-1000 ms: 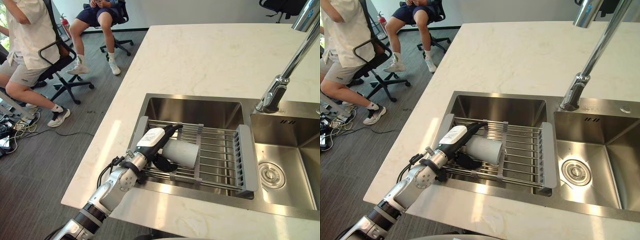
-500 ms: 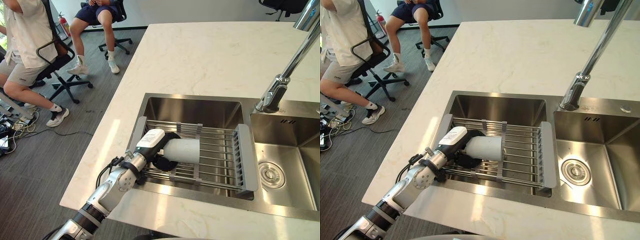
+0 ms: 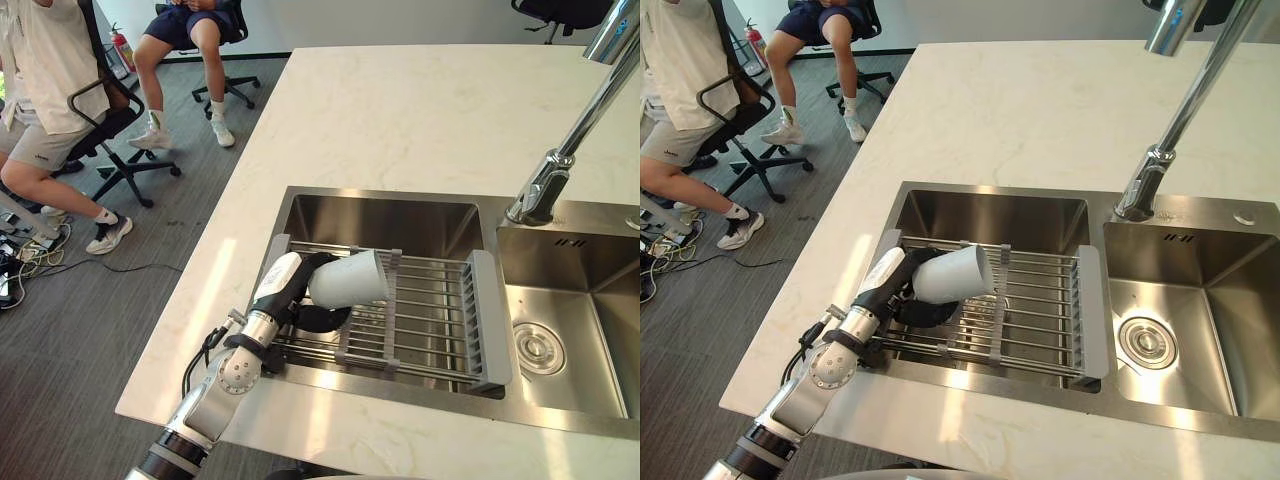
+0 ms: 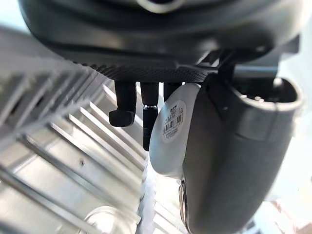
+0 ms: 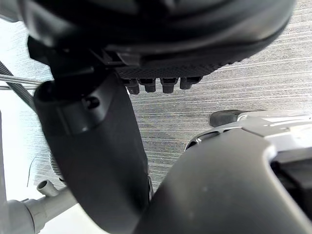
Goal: Walk over to the sink, pick up the cup, carry it to the dishwasher, place the cup inside the dishwasher, then close the dishwasher door
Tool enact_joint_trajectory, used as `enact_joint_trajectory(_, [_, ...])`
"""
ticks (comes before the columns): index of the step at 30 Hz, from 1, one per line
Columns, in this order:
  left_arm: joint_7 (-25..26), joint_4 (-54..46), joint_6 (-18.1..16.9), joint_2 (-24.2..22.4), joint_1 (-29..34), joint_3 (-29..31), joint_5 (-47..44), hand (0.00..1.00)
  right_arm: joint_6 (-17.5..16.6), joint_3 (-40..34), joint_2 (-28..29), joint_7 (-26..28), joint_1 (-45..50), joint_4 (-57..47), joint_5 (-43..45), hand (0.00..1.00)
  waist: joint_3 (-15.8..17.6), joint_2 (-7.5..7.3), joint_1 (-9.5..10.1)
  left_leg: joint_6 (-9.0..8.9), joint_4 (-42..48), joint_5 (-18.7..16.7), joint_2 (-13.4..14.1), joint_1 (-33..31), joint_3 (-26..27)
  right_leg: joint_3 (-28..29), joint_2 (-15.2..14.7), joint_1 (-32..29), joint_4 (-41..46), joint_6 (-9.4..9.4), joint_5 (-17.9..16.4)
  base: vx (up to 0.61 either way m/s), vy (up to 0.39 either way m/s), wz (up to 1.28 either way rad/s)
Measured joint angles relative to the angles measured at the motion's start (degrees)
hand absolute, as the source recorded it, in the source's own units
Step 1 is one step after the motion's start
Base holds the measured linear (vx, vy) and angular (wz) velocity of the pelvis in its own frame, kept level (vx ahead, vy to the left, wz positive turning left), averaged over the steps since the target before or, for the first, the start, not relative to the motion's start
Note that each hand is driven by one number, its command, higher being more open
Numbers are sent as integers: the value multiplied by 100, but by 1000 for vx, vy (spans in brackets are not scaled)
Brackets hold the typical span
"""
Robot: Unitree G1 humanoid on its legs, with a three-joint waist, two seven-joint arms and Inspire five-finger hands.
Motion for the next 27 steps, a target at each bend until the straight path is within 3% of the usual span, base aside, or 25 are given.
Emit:
enact_joint_trajectory(7, [442, -636, -14, -91, 474, 606, -580, 0, 42, 42, 20, -30, 19, 75, -37, 100, -80, -117, 200, 4, 0, 0, -6, 4, -4, 0, -5, -3, 19, 0, 4, 0, 0, 0])
enact_joint_trajectory(13, [637, -1031, -69, -501, 832, 923, -1475, 0, 52, 43, 59, -56, 14, 76, -35, 100, -182, -188, 338, 5, 1, 0, -7, -14, -17, 0, -7, -18, 24, -2, 1, 0, 0, 0])
enact_joint_trajectory(23, [675, -1898, -176, -1144, 1083, 950, -2489, 0, 66, 45, 71, -86, -132, 252, -28, 100, -226, -241, 447, 7, 2, -1, 12, -25, 66, 126, -4, -121, 114, -4, -5, -12, -1, -5])
enact_joint_trajectory(27, [741, -2121, -211, -1254, 1156, 973, -2564, 0, 100, 57, 56, -124, -244, 249, -49, 100, -223, -258, 659, 19, 22, -17, 64, -91, 358, 483, -17, -542, 582, -14, -89, -40, 16, -39])
